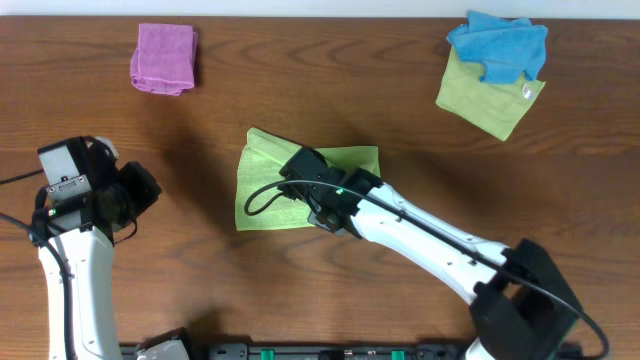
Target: Fold the cloth
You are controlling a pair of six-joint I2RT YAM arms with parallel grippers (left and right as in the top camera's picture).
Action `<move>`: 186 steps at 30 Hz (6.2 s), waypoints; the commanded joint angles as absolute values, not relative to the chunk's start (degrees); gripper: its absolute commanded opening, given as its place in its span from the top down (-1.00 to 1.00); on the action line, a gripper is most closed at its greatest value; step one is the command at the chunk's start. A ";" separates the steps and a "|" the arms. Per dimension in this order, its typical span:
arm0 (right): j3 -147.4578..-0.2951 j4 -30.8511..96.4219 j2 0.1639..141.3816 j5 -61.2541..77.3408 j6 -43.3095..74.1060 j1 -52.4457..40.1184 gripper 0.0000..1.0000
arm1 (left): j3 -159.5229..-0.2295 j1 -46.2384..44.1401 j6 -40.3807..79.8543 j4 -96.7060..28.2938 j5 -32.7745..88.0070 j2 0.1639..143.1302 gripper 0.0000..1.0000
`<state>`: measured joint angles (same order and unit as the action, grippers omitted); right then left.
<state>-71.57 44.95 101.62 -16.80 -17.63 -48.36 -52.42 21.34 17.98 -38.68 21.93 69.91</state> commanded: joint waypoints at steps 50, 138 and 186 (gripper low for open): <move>-71.92 14.59 109.89 -32.82 -20.38 -37.71 0.97 | -35.79 9.06 18.68 -26.24 39.33 69.36 0.88; -75.09 40.75 108.88 -3.79 10.92 -28.05 0.97 | -32.97 -15.03 35.73 -8.32 11.42 88.07 0.88; -60.51 53.39 103.81 -5.04 22.92 -35.38 0.97 | -32.97 -15.03 35.31 -12.01 16.67 88.05 0.89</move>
<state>-60.93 53.19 105.43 -2.79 21.28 -35.09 -34.22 -15.00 35.79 -10.13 16.93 86.89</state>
